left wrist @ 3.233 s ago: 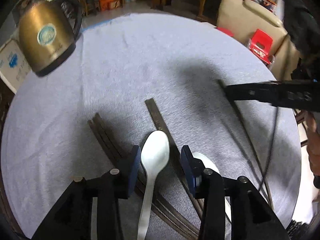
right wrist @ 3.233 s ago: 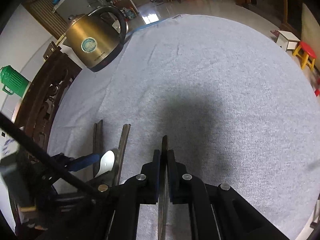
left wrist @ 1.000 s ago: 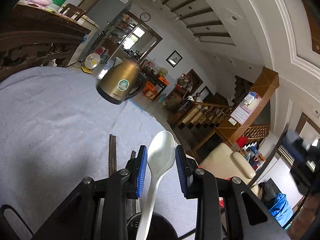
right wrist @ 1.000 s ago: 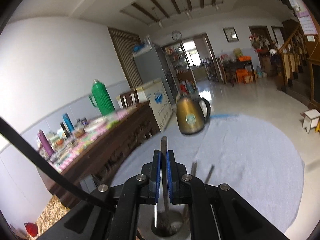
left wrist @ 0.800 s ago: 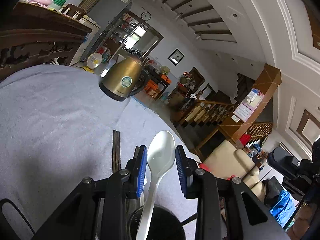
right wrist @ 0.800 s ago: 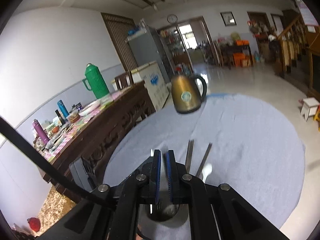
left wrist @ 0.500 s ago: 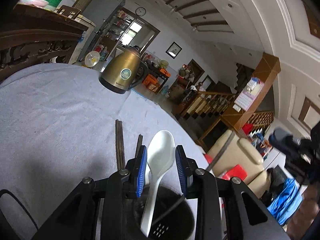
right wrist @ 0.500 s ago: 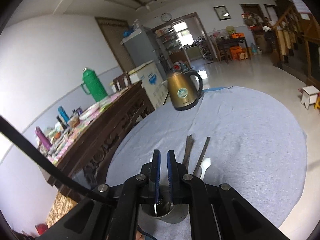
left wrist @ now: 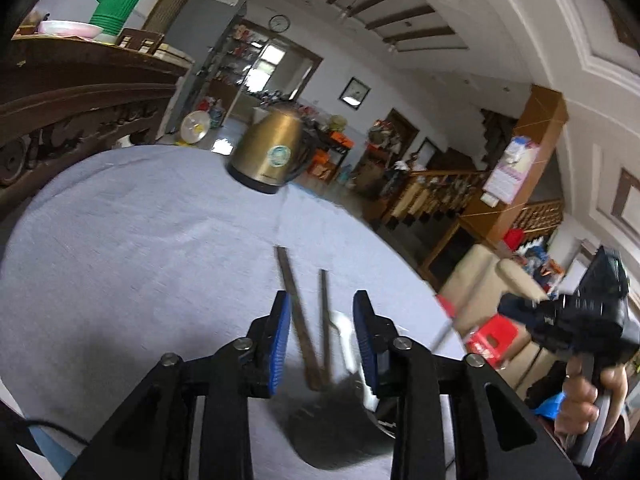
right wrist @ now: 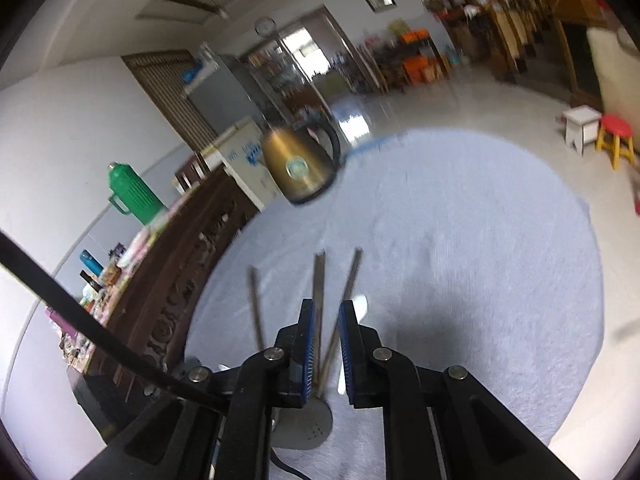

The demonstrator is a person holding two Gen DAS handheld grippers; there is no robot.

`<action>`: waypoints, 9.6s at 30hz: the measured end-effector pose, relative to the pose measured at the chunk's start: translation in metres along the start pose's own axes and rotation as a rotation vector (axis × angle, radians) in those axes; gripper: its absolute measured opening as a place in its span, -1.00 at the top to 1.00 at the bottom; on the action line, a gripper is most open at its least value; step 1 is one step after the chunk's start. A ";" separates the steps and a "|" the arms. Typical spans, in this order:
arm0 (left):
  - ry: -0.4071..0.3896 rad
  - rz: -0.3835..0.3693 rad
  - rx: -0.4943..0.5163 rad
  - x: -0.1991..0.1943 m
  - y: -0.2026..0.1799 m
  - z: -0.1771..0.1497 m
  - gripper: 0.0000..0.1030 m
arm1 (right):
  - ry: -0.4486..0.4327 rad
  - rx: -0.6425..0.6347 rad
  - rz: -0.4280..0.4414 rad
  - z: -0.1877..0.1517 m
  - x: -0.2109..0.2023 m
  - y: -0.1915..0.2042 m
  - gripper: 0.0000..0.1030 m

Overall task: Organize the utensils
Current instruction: 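Lift the spoon and chopstick and lower both into the grey metal cup, then move both open tools back to the remaining chopsticks on the cloth, then grasp chopsticks with the left tool while the right tool grasps another chopstick, then lift the held chopsticks and lower them into the grey metal cup, then open both tools to release the chopsticks into the cup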

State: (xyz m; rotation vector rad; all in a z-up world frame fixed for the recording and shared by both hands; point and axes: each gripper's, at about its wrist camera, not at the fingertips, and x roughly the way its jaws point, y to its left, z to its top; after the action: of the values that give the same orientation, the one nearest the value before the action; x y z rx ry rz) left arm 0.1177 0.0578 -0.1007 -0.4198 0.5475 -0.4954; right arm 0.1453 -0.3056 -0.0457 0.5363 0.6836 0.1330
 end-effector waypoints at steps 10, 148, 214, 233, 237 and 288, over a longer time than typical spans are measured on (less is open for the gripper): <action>0.318 0.123 0.084 0.099 0.026 0.039 -0.22 | 0.263 0.067 0.020 0.000 0.109 -0.050 0.74; 0.607 0.302 0.297 0.229 0.052 0.095 0.89 | 0.316 -0.197 -0.278 0.089 0.260 0.004 0.85; -0.360 0.153 0.264 -0.029 -0.090 0.086 0.90 | -0.425 -0.357 0.023 -0.008 -0.061 0.137 0.88; -0.324 0.168 0.271 -0.048 -0.090 0.072 0.88 | -0.353 -0.333 0.016 -0.033 -0.066 0.120 0.88; -0.304 0.171 0.280 -0.049 -0.092 0.068 0.88 | -0.330 -0.336 0.010 -0.036 -0.066 0.120 0.88; -0.020 0.262 0.281 -0.039 -0.083 0.031 -0.18 | -0.153 -0.190 0.050 -0.060 -0.053 0.101 0.47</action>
State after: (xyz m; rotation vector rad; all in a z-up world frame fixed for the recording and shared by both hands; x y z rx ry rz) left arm 0.0795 0.0203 -0.0200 -0.0823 0.4962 -0.3088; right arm 0.0718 -0.2082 -0.0029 0.3769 0.5022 0.1998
